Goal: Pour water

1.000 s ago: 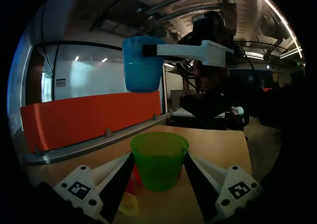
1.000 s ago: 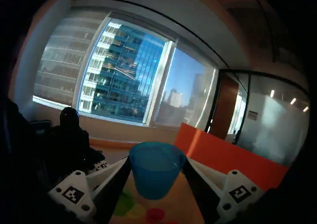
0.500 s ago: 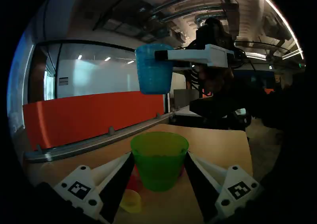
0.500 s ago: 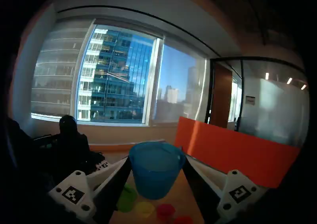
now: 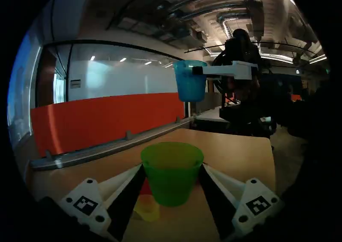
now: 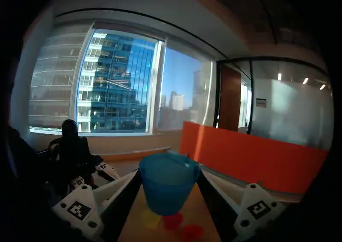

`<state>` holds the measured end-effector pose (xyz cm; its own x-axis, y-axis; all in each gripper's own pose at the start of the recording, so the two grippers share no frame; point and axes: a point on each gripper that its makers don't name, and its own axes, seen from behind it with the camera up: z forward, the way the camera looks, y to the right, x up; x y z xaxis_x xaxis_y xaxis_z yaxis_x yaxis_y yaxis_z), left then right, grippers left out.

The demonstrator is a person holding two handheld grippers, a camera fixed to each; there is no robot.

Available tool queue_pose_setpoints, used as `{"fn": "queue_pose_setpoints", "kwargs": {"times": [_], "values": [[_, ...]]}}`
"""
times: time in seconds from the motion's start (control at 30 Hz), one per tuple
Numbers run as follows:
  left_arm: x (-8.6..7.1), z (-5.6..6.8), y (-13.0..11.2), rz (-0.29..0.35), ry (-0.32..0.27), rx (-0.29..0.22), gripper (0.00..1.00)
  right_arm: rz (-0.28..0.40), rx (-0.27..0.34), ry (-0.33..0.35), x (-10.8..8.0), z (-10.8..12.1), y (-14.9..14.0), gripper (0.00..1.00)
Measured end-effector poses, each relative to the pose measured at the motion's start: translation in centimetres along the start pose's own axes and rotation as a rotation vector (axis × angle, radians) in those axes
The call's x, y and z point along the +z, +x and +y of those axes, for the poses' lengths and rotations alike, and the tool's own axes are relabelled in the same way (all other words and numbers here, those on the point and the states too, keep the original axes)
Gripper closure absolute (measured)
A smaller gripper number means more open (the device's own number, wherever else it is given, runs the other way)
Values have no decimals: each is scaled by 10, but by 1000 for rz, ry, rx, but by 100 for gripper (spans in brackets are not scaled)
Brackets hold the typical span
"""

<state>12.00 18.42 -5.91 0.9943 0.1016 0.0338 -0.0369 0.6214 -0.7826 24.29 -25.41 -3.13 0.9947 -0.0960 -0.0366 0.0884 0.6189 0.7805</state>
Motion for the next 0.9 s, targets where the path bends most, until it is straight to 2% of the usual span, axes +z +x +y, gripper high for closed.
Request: {"fn": "queue_pose_setpoints", "kwargs": {"times": [0.47,0.77,0.9], "values": [[-8,-4,-17,-37,24,-9,17,-1,7,7,-6,2,-31,9],[-11,-9,-42,-92,38,-13,17,-35,12,10,-13,-1,-66,9],[-13,-10,-54,-119,35,-28,17,-67,23,19,-14,-5,-90,9]]}}
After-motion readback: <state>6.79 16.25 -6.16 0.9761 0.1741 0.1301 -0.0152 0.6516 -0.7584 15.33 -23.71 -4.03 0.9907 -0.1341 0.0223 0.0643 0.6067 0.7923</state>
